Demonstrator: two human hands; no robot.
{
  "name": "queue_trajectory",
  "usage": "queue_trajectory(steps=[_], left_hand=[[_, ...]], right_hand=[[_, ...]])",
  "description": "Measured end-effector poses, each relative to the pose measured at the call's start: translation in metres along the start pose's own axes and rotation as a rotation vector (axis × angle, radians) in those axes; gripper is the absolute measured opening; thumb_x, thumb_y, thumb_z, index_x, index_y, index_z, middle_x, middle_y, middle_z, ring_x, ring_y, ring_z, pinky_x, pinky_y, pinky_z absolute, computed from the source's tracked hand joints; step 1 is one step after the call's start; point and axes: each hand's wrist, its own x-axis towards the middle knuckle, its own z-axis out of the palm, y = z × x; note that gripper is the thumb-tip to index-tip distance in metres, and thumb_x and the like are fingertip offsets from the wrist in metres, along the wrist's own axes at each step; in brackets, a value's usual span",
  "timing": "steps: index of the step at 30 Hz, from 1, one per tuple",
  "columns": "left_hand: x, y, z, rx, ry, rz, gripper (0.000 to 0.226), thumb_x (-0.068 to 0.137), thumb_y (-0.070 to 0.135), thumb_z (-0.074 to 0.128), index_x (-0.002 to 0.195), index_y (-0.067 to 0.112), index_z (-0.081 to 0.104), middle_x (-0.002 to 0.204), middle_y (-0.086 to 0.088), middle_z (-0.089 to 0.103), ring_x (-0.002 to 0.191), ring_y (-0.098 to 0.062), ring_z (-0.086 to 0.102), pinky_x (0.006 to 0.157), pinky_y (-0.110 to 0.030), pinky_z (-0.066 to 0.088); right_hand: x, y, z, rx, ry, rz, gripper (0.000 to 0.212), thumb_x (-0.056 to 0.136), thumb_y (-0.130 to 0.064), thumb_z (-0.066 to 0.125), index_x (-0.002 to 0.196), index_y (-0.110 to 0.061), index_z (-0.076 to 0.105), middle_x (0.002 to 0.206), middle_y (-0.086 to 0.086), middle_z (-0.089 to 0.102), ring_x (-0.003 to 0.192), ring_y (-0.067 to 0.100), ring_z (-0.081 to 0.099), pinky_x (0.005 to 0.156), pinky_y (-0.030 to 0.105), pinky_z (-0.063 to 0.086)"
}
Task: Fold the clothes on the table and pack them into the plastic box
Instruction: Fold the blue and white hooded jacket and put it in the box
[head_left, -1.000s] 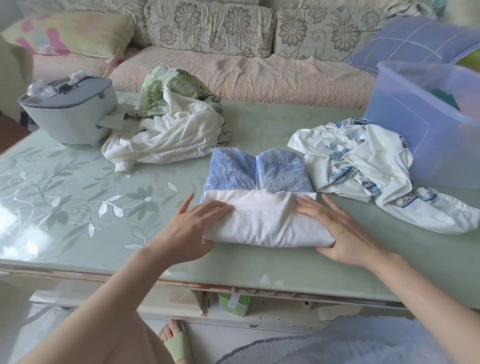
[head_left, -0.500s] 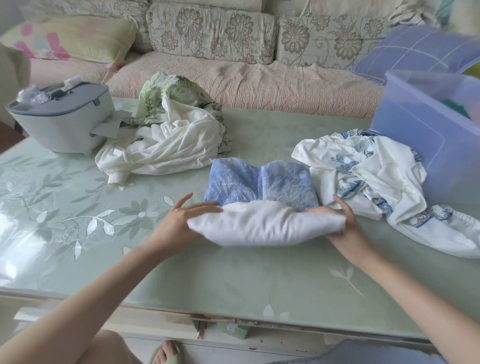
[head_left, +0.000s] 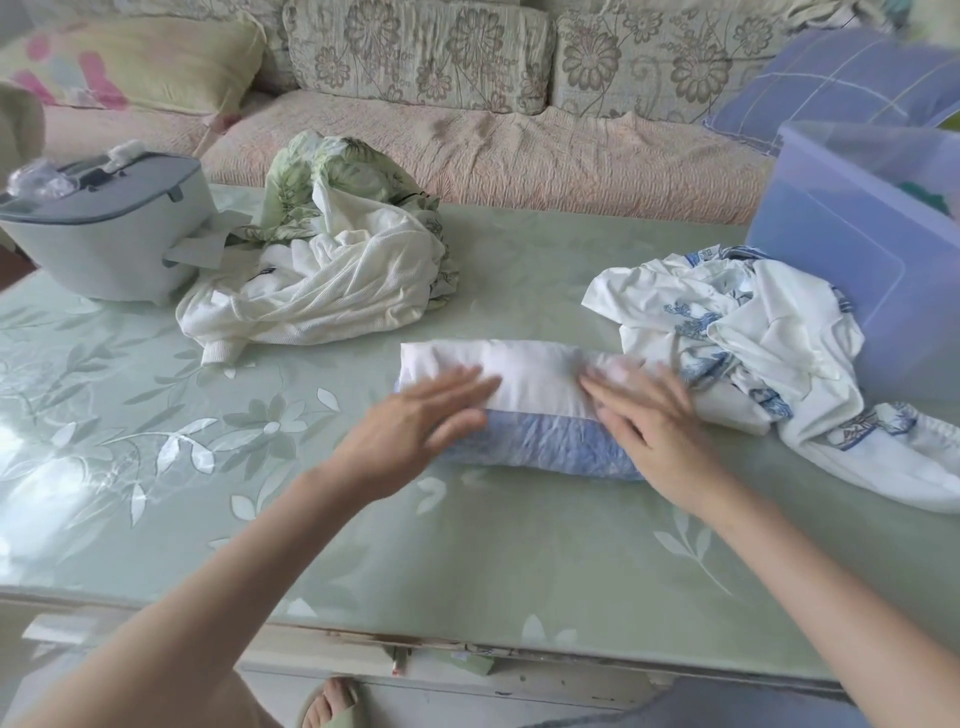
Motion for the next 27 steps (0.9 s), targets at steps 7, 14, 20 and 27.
queue_trajectory(steps=[7, 14, 20, 27], left_hand=[[-0.004, -0.019, 0.01, 0.136, -0.075, 0.021, 0.089, 0.069, 0.078, 0.045, 0.145, 0.034, 0.034, 0.151, 0.014, 0.032, 0.139, -0.007, 0.03, 0.111, -0.019, 0.018], [-0.019, -0.036, 0.003, 0.029, 0.017, -0.035, 0.066, 0.075, 0.04, 0.06, 0.138, 0.028, 0.046, 0.138, 0.013, 0.05, 0.123, -0.011, 0.046, 0.111, -0.034, 0.031], [-0.014, -0.031, -0.011, -0.062, -0.11, -0.171, 0.067, 0.07, 0.057, 0.052, 0.134, 0.038, 0.047, 0.131, 0.016, 0.052, 0.117, -0.005, 0.045, 0.114, -0.04, 0.025], [0.037, -0.023, -0.029, -0.044, -0.008, -0.412, 0.046, 0.085, 0.049, 0.062, 0.121, 0.021, 0.057, 0.112, -0.001, 0.066, 0.112, -0.024, 0.053, 0.094, -0.036, 0.04]], right_hand=[[-0.007, 0.009, -0.011, 0.01, -0.385, 0.021, 0.104, 0.063, -0.077, 0.06, 0.147, -0.043, 0.008, 0.148, -0.032, 0.004, 0.138, -0.009, -0.012, 0.11, 0.011, -0.01], [-0.007, 0.006, -0.022, 0.05, -0.262, 0.051, 0.068, 0.076, -0.044, 0.075, 0.131, -0.032, 0.037, 0.122, -0.032, 0.041, 0.121, -0.007, 0.025, 0.097, -0.002, -0.013], [-0.003, 0.001, -0.032, 0.227, -0.433, 0.178, 0.055, 0.078, -0.056, 0.066, 0.125, -0.034, 0.046, 0.121, -0.028, 0.046, 0.116, -0.012, 0.019, 0.106, 0.01, 0.0], [0.048, 0.006, -0.033, 0.308, -0.267, 0.298, 0.054, 0.077, -0.045, 0.072, 0.123, -0.023, 0.057, 0.126, -0.004, 0.054, 0.126, 0.016, 0.044, 0.109, 0.034, 0.032]])
